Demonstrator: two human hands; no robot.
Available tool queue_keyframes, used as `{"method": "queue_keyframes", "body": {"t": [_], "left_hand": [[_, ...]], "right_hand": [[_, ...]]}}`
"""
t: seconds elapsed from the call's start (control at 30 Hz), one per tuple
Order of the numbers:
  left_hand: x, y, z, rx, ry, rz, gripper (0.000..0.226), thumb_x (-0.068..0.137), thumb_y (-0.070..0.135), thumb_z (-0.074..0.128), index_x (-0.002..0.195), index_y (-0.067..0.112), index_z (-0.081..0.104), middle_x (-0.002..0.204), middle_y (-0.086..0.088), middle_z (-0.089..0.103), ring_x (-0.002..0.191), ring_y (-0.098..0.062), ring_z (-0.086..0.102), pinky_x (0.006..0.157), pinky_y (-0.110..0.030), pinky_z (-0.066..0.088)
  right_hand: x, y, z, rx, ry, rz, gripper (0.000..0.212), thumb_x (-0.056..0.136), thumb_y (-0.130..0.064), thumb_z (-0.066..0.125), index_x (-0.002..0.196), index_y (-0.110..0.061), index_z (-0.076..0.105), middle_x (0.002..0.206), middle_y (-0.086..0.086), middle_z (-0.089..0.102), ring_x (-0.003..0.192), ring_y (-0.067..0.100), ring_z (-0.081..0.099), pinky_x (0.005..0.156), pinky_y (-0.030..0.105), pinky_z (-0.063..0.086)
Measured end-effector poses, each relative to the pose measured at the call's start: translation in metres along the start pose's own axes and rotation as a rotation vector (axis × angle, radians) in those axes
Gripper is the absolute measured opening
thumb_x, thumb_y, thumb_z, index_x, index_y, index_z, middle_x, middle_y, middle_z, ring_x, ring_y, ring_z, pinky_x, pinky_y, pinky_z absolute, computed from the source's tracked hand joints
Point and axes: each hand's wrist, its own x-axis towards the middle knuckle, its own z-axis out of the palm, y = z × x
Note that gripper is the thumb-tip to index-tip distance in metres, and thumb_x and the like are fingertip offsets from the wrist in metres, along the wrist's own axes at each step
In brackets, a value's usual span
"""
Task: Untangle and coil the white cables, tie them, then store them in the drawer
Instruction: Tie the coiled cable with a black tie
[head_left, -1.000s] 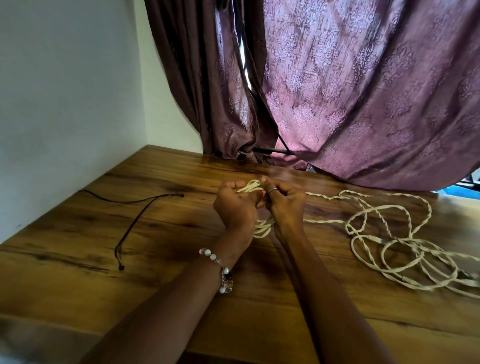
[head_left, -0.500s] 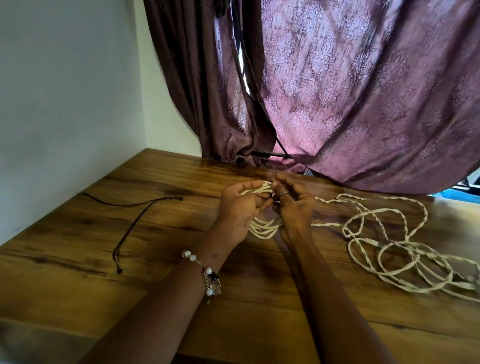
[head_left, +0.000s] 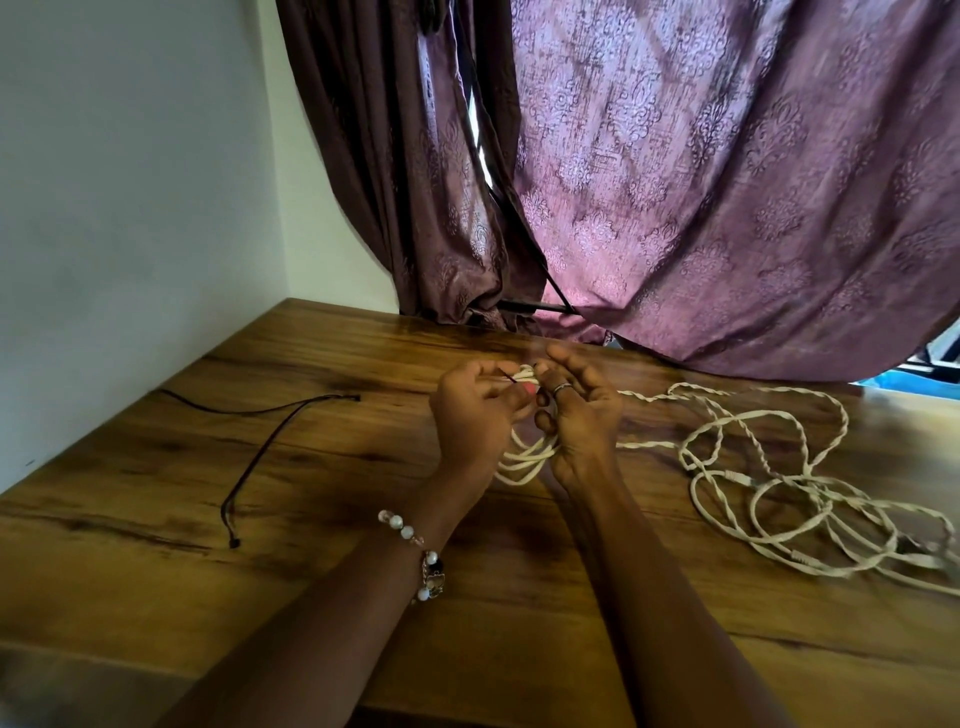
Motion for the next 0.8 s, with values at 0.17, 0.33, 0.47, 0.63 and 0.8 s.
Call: {"method": "queue_keyframes", "body": {"t": [0.17,0.33,0.47,0.63,0.8], "left_hand": [[0.002,0.002,-0.001,0.161,0.008,0.161,0.017,0.077,0.004,0.076,0.076,0.014,0.063,0.068,-0.007,0.069,0.052,-0.016,0.068,0.045,-0.033,0.057],[0.006,0.008,-0.007,0.312,0.036,0.447,0.008,0.082,0.017,0.074,0.083,0.009,0.074,0.062,0.005,0.067,0.05,-0.002,0.063,0.045,-0.021,0.051],[0.021,0.003,-0.016,0.48,0.039,0.516,0.019,0.08,0.036,0.068,0.084,0.02,0.074,0.073,0.003,0.071,0.067,-0.012,0.066,0.061,-0.035,0.054],[0.038,-0.003,-0.024,0.488,-0.135,0.497,0.015,0.09,0.024,0.058,0.088,0.011,0.064,0.081,-0.005,0.068,0.076,-0.023,0.063,0.068,-0.038,0.052],[0.039,-0.011,-0.025,0.593,-0.18,0.537,0.009,0.095,0.01,0.052,0.092,0.002,0.057,0.07,0.0,0.056,0.064,-0.016,0.052,0.057,-0.025,0.035]], "right_hand": [[0.001,-0.001,0.0,0.096,-0.042,0.066,0.021,0.083,0.004,0.064,0.101,-0.005,0.069,0.08,0.009,0.072,0.054,0.014,0.06,0.041,0.019,0.043],[-0.003,0.0,0.002,0.027,-0.125,0.072,0.018,0.084,0.002,0.063,0.098,-0.006,0.069,0.074,0.009,0.07,0.047,0.01,0.057,0.035,0.015,0.037],[-0.003,-0.001,0.0,-0.002,-0.159,0.074,0.019,0.085,0.004,0.061,0.1,-0.006,0.068,0.071,0.005,0.07,0.045,0.006,0.055,0.033,0.015,0.032],[-0.005,-0.002,-0.001,0.0,-0.216,0.106,0.022,0.085,0.005,0.06,0.101,-0.007,0.067,0.077,0.006,0.07,0.046,0.008,0.053,0.033,0.015,0.031],[-0.01,-0.003,0.003,-0.152,-0.185,-0.037,0.022,0.085,0.006,0.062,0.102,-0.006,0.066,0.081,0.005,0.069,0.053,0.005,0.059,0.04,0.015,0.04]]}}
